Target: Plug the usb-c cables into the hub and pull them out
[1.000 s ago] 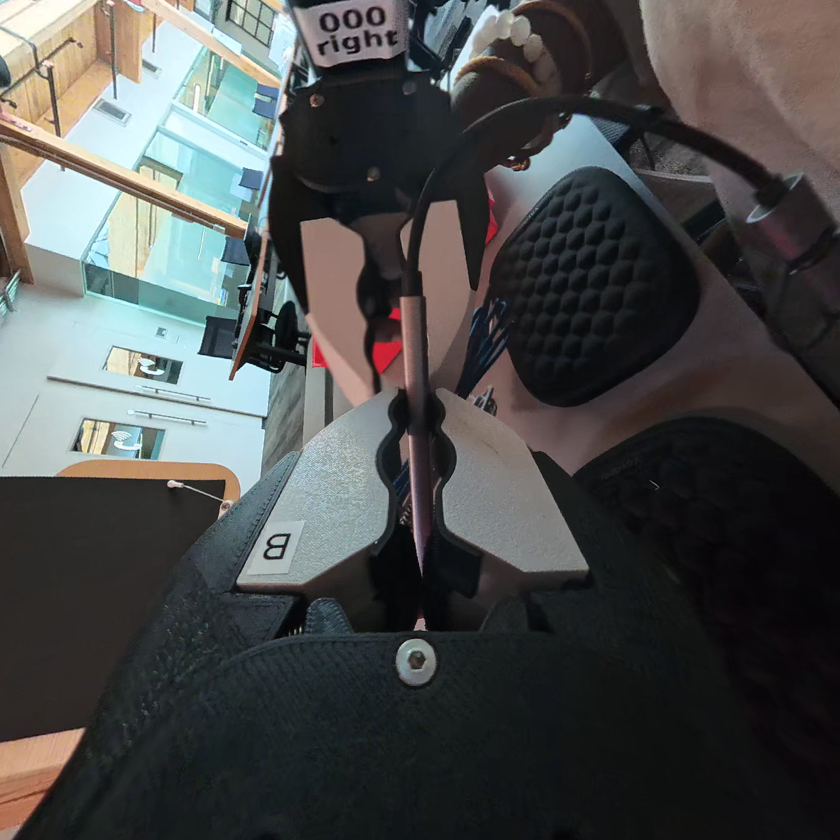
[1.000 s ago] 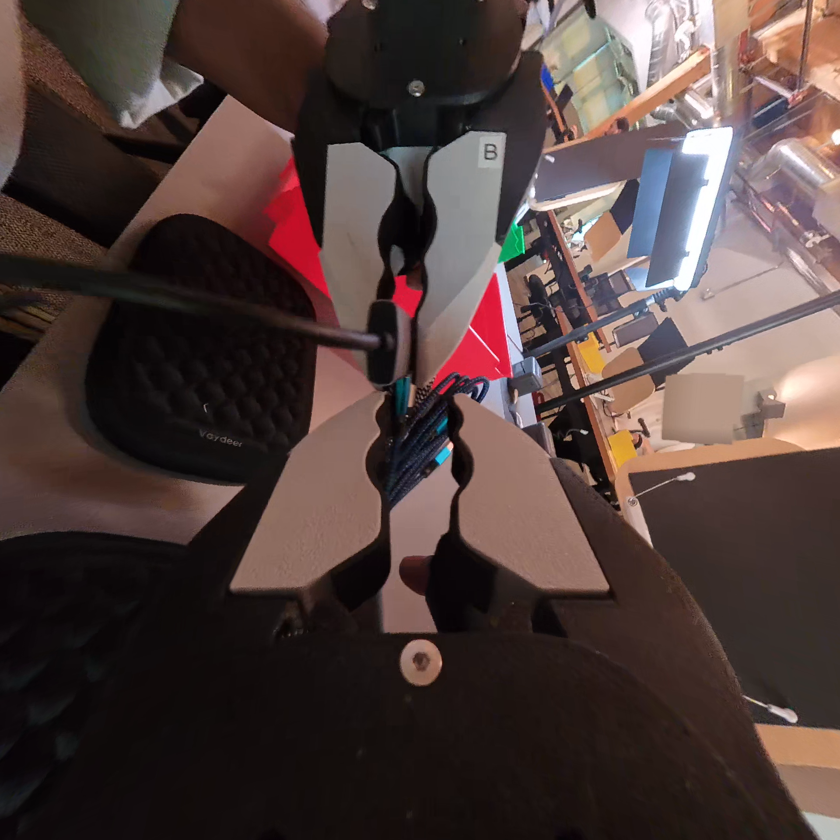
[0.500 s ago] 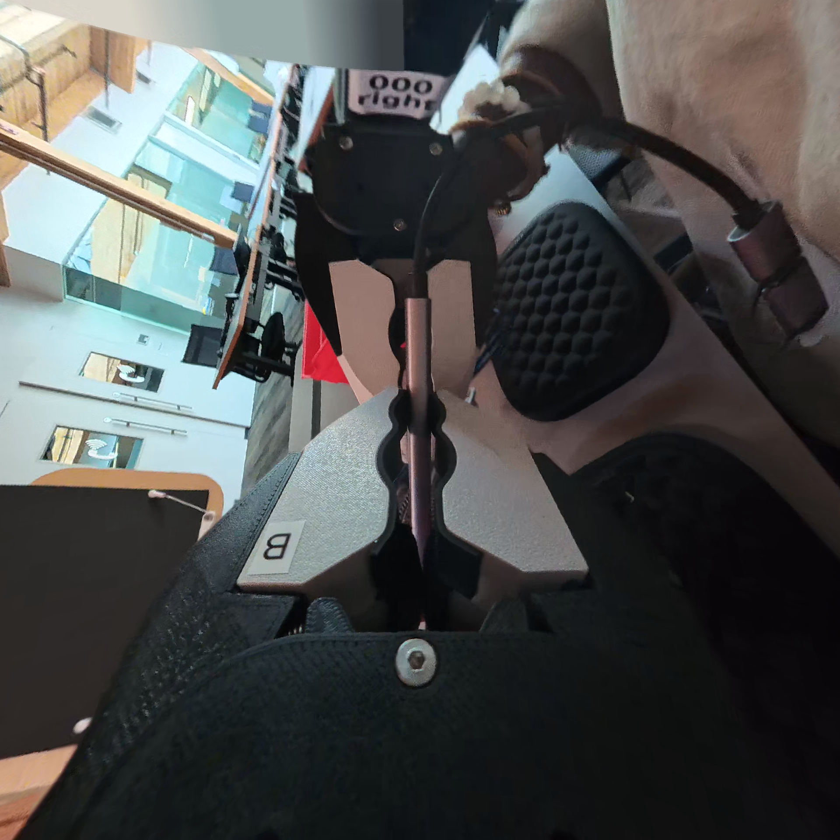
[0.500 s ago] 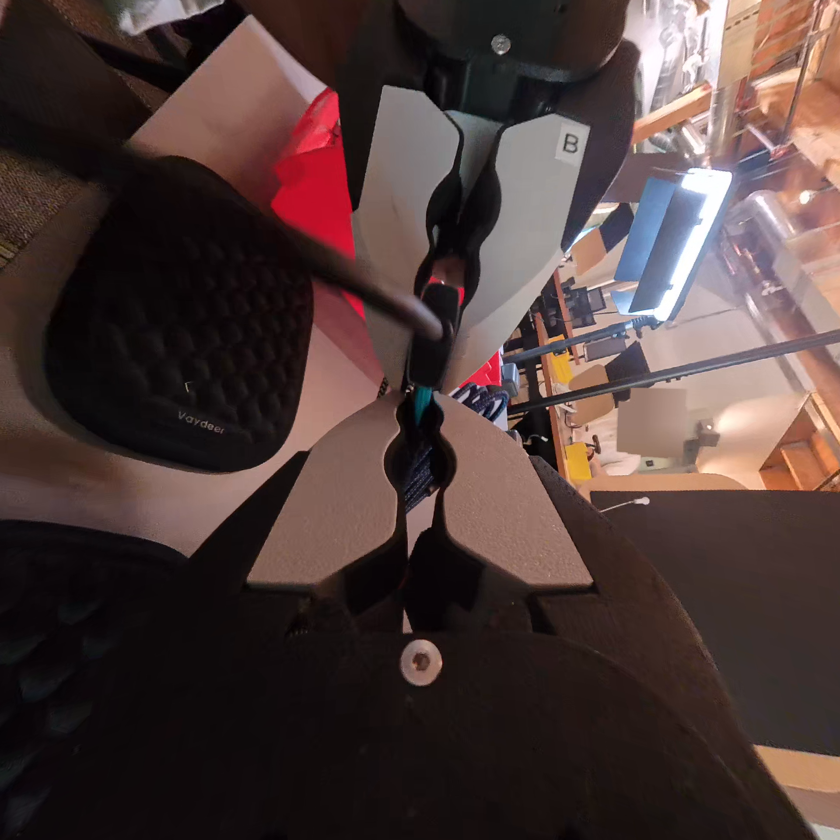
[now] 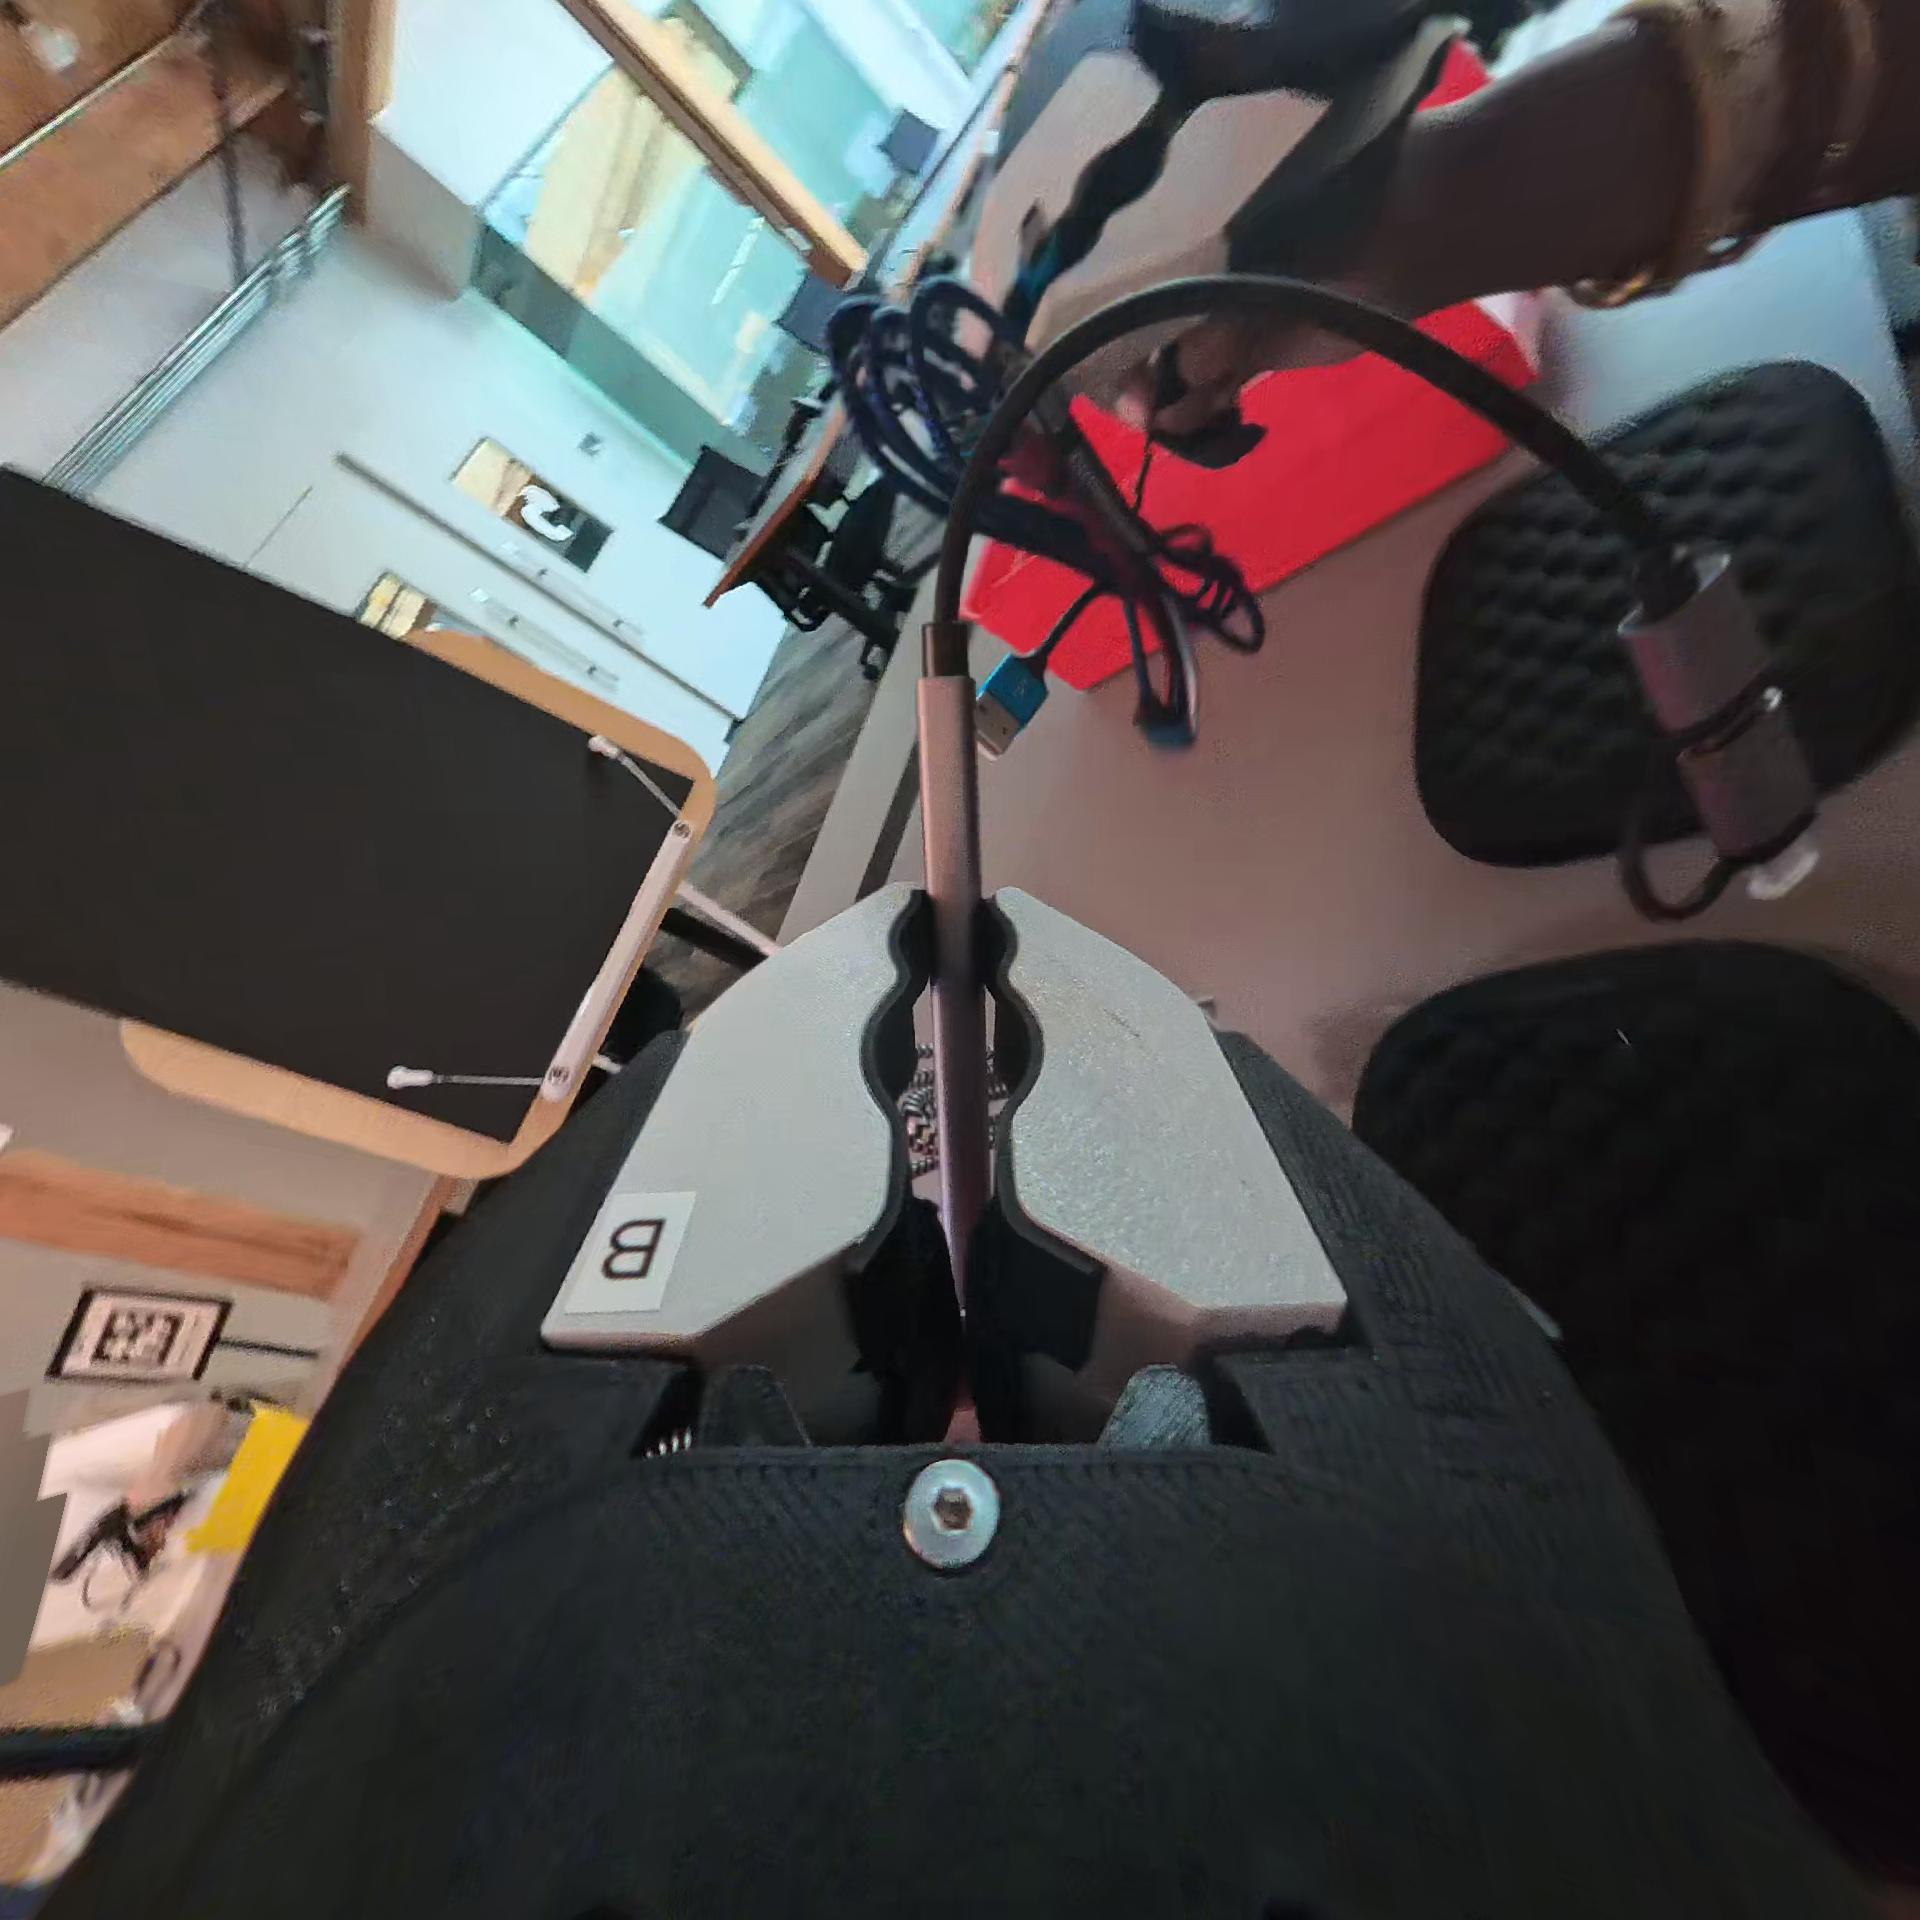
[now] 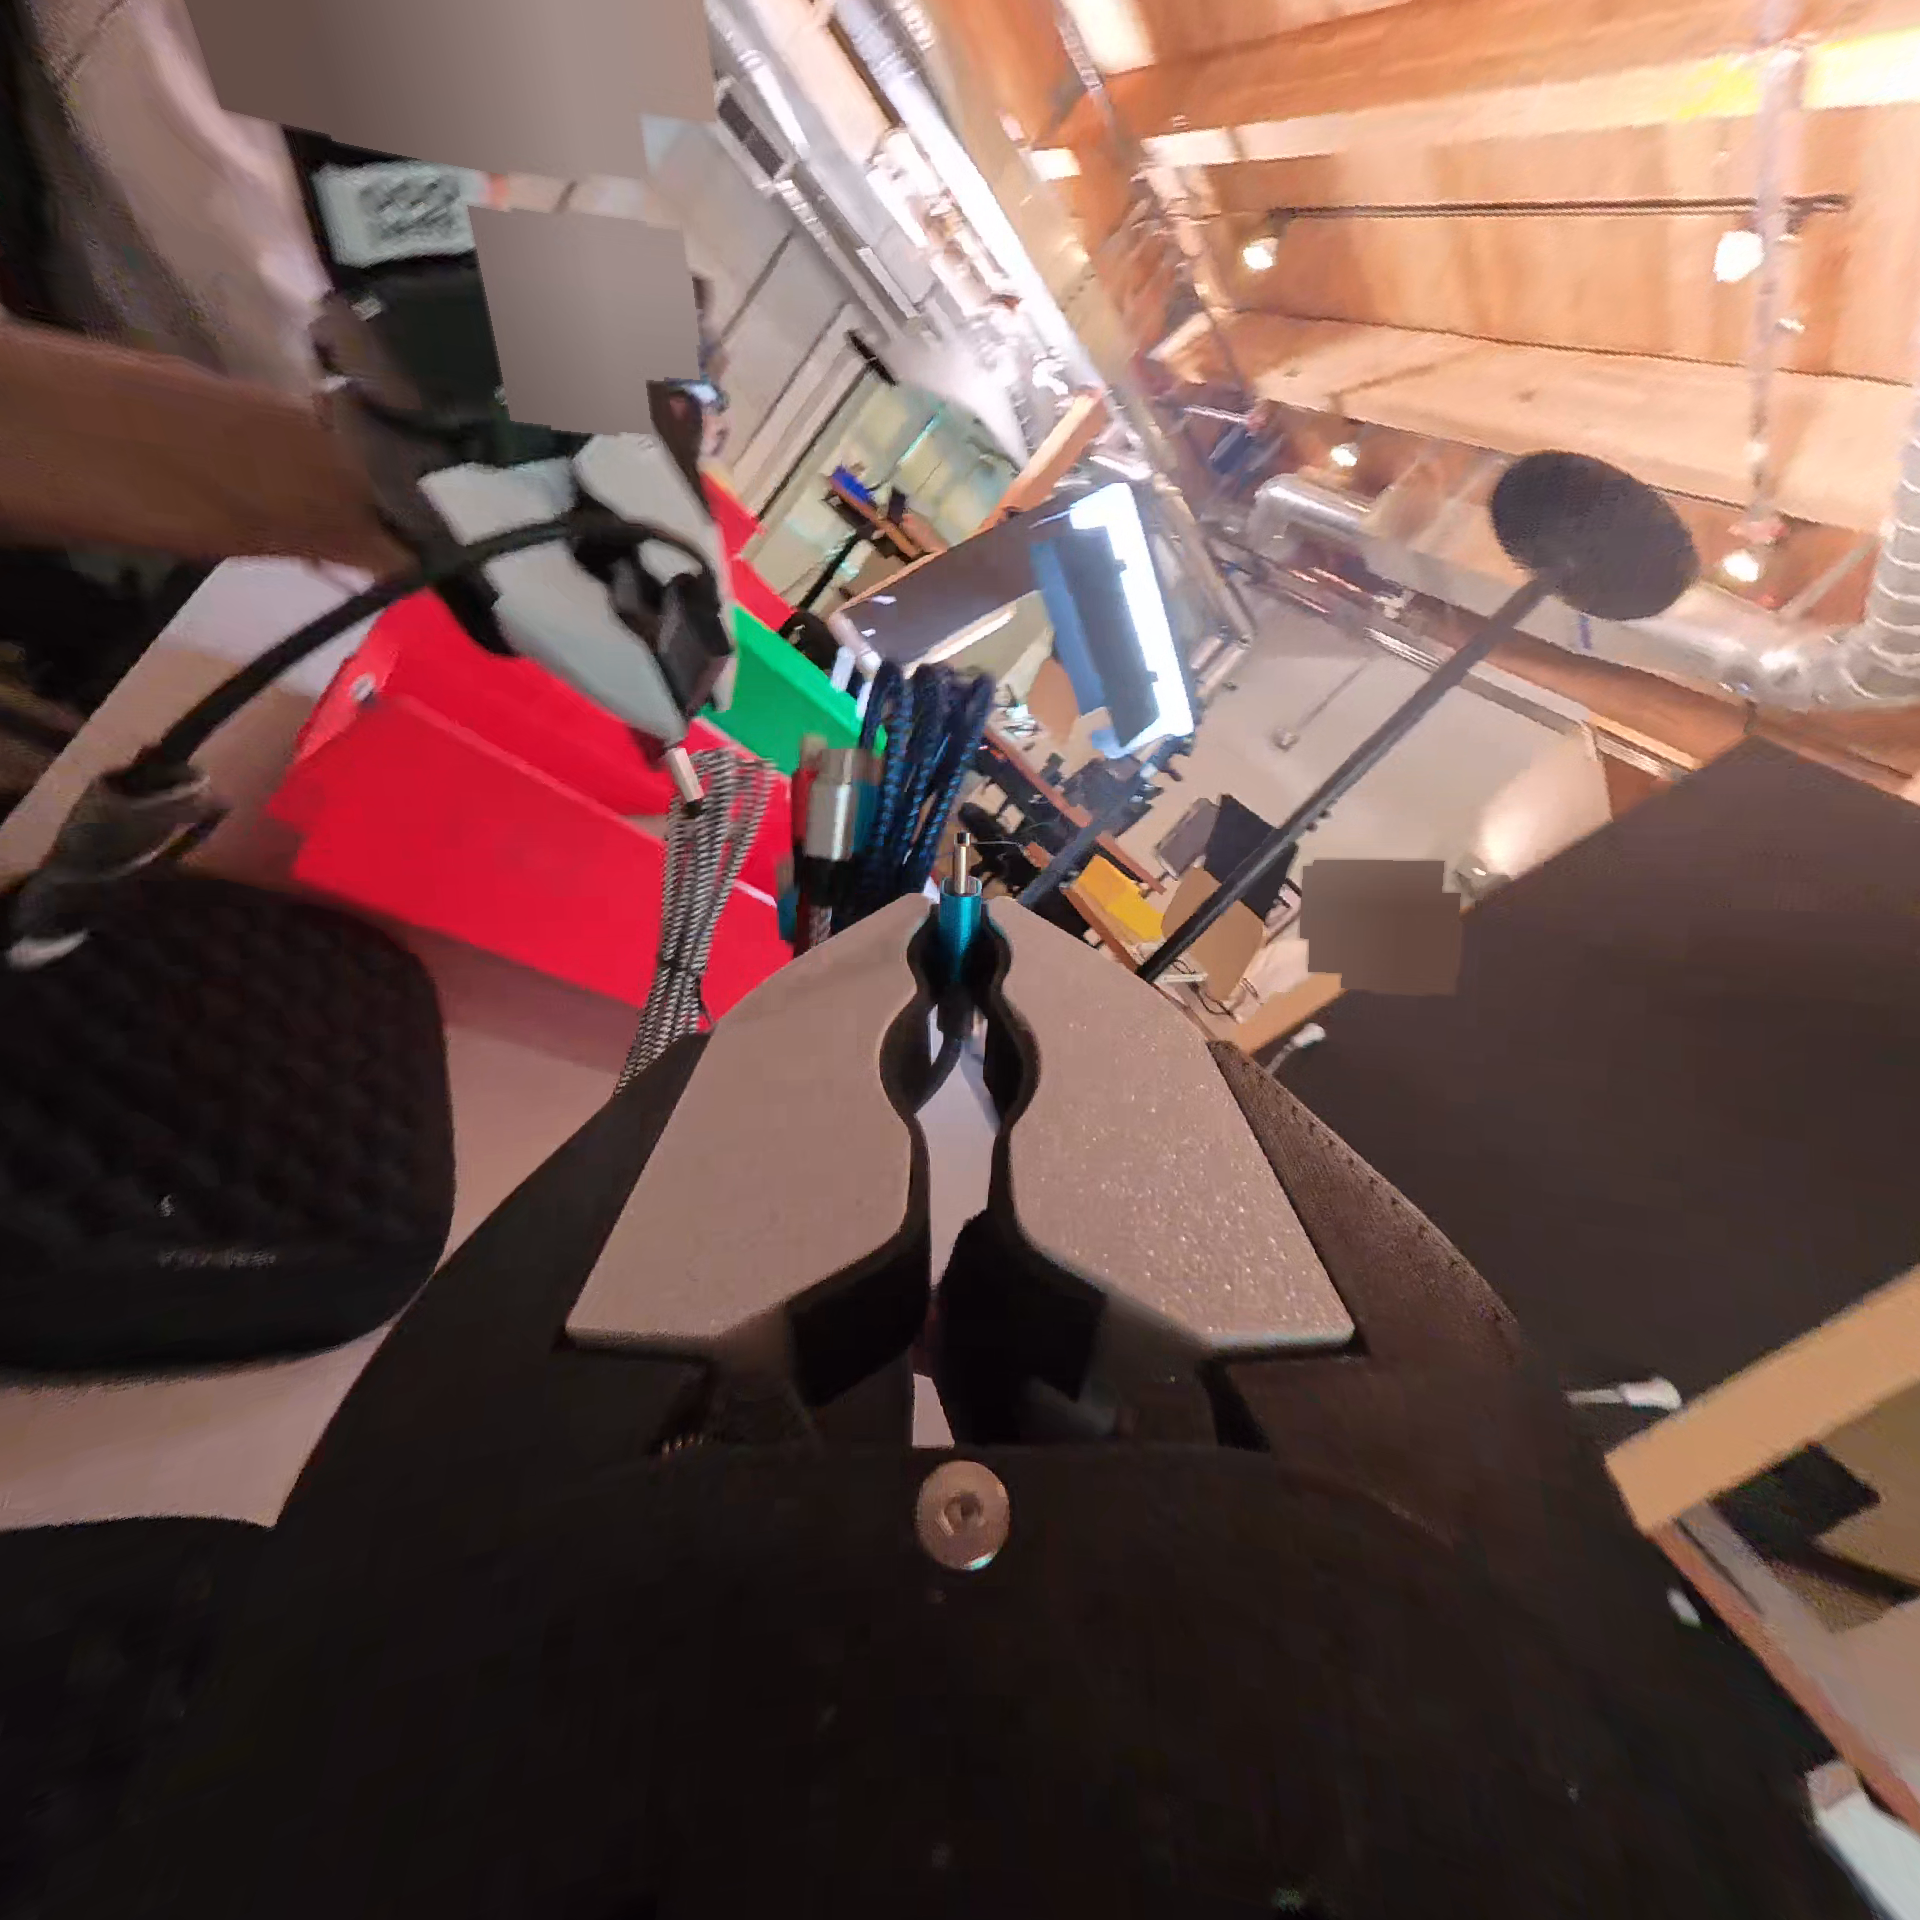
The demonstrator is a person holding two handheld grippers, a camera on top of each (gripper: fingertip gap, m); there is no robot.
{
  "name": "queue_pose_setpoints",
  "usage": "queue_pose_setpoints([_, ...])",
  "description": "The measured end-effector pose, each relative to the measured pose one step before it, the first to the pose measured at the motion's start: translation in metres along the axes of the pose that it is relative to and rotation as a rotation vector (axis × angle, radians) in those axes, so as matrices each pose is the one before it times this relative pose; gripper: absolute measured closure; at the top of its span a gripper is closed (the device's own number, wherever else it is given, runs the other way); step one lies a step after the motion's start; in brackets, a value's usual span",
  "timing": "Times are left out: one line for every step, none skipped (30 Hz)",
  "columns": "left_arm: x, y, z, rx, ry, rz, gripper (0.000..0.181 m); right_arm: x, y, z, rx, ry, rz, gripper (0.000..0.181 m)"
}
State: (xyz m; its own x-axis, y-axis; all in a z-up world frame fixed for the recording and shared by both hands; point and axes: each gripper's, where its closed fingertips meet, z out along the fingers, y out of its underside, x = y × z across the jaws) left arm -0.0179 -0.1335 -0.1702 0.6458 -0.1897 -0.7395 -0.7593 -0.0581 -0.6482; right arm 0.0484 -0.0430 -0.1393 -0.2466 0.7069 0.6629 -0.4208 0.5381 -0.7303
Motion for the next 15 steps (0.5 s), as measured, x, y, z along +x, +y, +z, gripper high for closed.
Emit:
queue_pose_setpoints([-0.00405, 0.0019, 0.0008, -0.0045, -0.038, -0.028, 0.173, 0.01066, -0.00203, -0.00594, 0.0043, 0.036, 0.0266, 0.177])
queue_pose_setpoints([-0.00462, 0.00144, 0.00073, -0.0016, -0.0415, -0.0267, 0.173, 0.01103, -0.0019, -0.00631, -0.0007, 0.0331, 0.0241, 0.177])
queue_pose_setpoints([-0.0037, -0.00044, 0.00068, 0.0097, -0.0329, -0.0251, 0.174, 0.01238, -0.00191, -0.00686, -0.0056, 0.0388, 0.0164, 0.177])
queue_pose_setpoints([-0.00294, -0.002, 0.0003, 0.0169, -0.0262, -0.0221, 0.174, 0.01364, -0.00261, -0.00745, -0.0079, 0.0436, 0.0097, 0.177])
queue_pose_setpoints([-0.00293, -0.00265, 0.0, 0.0169, -0.0242, -0.0153, 0.173, 0.01489, -0.00303, -0.00825, -0.011, 0.0479, 0.0065, 0.177])
queue_pose_setpoints([-0.00353, -0.00243, -0.00013, 0.0122, -0.0276, -0.0183, 0.173, 0.01571, -0.00426, -0.00893, -0.0076, 0.0511, 0.0053, 0.177])
queue_pose_setpoints([-0.00297, -0.00211, -0.00001, 0.0086, -0.0203, -0.0197, 0.173, 0.01589, -0.00437, -0.00949, -0.0071, 0.05, 0.0054, 0.177])
queue_pose_setpoints([-0.00213, -0.00138, -0.00005, 0.0059, -0.0132, -0.0187, 0.173, 0.01619, -0.00346, -0.00977, -0.0097, 0.0499, 0.0019, 0.177])
queue_pose_setpoints([-0.00239, 0.00012, 0.00013, -0.0007, -0.0145, -0.0197, 0.173, 0.01557, -0.00248, -0.01001, -0.01, 0.0452, -0.002, 0.177])
queue_pose_setpoints([-0.00227, 0.00082, 0.00022, -0.0023, -0.0145, -0.0171, 0.173, 0.01434, -0.00133, -0.00974, -0.0078, 0.0361, -0.0047, 0.177])
queue_pose_setpoints([-0.00099, 0.00061, 0.00016, 0.0029, -0.0085, -0.0106, 0.173, 0.01366, 0.00054, -0.00931, -0.0113, 0.0315, -0.0039, 0.177])
queue_pose_setpoints([0.00056, 0.00038, 0.0001, 0.007, 0.0012, -0.0047, 0.173, 0.01265, 0.00284, -0.00859, -0.0182, 0.025, -0.0009, 0.177])
queue_pose_setpoints([0.00154, 0.00043, 0.00042, 0.0066, 0.0066, -0.0032, 0.173, 0.01065, 0.00479, -0.00798, -0.0237, 0.0129, 0.0024, 0.177])
queue_pose_setpoints([0.00185, 0.00095, 0.00062, 0.0011, 0.0093, -0.0006, 0.173, 0.00802, 0.00596, -0.00732, -0.027, -0.0024, 0.0028, 0.177])
queue_pose_setpoints([0.00005, 0.00187, 0.00074, -0.0101, -0.0037, -0.0022, 0.173, 0.00458, 0.00639, -0.0069, -0.0258, -0.0209, -0.0051, 0.177])
